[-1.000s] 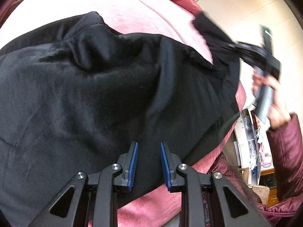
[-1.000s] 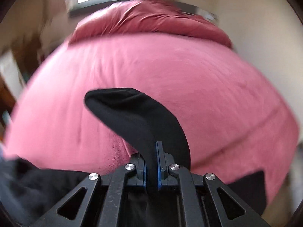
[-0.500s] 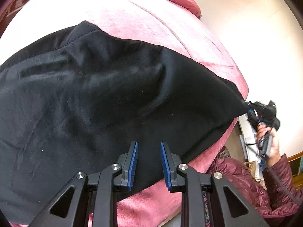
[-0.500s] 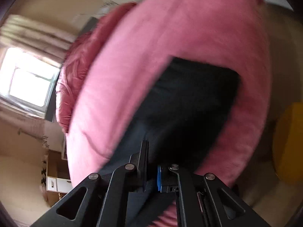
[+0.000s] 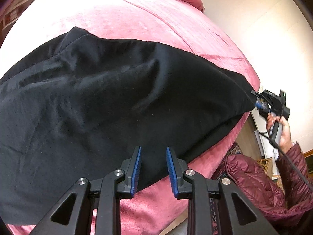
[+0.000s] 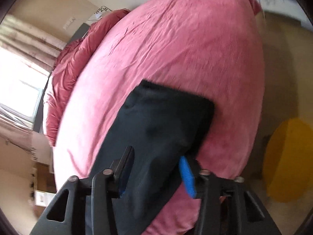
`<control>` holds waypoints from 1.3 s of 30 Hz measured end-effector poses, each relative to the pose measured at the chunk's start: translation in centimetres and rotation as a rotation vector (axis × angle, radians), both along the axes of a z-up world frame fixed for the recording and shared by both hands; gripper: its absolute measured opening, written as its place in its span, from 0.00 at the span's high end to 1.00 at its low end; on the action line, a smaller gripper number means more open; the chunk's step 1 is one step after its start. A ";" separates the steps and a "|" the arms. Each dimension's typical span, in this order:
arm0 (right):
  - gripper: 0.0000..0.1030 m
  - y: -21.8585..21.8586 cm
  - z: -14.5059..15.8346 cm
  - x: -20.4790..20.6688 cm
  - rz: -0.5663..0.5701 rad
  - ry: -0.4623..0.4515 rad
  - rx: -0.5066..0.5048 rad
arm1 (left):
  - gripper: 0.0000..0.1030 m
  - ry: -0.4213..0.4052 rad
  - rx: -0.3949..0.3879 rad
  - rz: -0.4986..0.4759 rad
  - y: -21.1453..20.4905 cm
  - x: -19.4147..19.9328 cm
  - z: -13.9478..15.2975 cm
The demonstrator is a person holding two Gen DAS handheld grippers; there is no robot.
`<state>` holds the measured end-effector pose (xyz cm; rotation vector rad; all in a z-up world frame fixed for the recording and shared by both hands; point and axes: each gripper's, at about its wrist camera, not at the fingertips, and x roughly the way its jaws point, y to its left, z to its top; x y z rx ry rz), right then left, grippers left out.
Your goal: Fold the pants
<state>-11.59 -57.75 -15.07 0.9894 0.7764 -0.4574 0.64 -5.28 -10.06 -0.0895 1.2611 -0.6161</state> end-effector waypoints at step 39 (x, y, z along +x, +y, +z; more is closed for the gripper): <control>0.92 16.6 -1.5 0.8 0.487 0.054 0.138 | 0.98 -0.146 0.070 -0.159 -1.0 -2.2 -1.9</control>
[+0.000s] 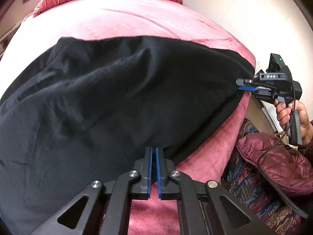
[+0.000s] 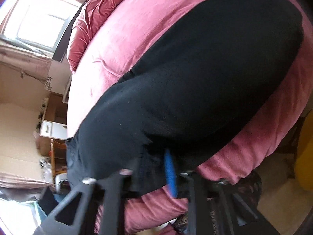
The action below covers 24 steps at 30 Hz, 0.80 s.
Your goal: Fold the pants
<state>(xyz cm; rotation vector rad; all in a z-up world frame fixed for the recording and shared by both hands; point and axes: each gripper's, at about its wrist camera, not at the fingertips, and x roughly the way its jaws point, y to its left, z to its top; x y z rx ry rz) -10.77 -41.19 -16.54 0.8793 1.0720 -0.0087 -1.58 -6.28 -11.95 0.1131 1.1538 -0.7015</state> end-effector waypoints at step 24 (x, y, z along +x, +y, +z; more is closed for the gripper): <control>0.78 3.1 1.5 -2.0 0.168 -0.035 0.124 | 0.69 -0.064 0.075 -0.102 1.1 -1.3 0.7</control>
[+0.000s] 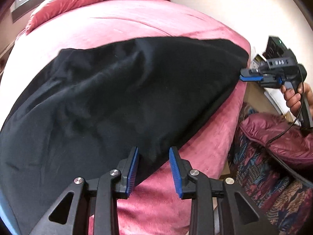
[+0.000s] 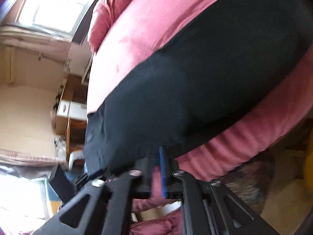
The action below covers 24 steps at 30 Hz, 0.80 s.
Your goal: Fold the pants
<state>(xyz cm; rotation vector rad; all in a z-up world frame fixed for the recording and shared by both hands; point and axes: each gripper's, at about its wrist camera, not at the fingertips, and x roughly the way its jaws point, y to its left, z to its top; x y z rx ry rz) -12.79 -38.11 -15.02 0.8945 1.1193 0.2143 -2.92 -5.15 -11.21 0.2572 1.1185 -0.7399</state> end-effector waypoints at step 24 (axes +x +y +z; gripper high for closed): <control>0.93 3.8 -0.8 1.8 0.092 0.057 -0.139 | 0.99 0.118 -0.144 0.038 3.4 0.3 0.0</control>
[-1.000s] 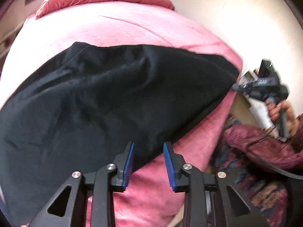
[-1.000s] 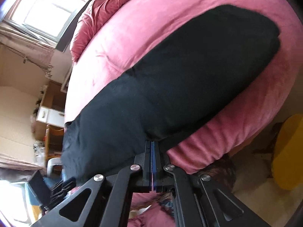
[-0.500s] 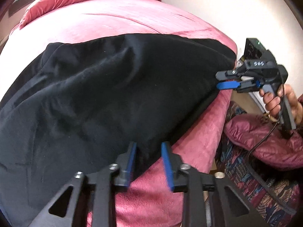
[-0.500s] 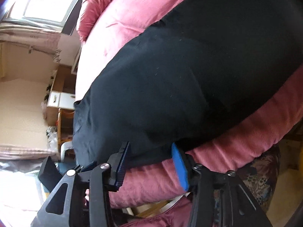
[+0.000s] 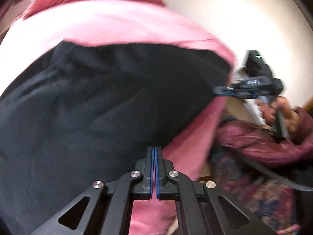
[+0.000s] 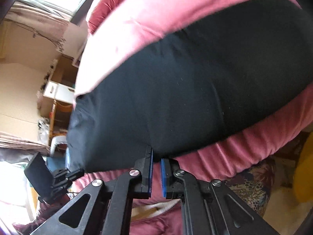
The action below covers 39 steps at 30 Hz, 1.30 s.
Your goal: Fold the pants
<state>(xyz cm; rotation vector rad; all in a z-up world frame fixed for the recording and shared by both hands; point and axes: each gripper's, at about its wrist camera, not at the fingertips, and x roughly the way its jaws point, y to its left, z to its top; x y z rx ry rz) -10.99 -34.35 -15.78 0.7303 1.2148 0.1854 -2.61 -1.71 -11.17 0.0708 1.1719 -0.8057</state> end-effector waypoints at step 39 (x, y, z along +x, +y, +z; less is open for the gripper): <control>0.93 27.9 2.6 26.4 0.598 -0.163 -0.002 | 0.81 -0.064 0.036 0.474 8.3 5.4 -0.5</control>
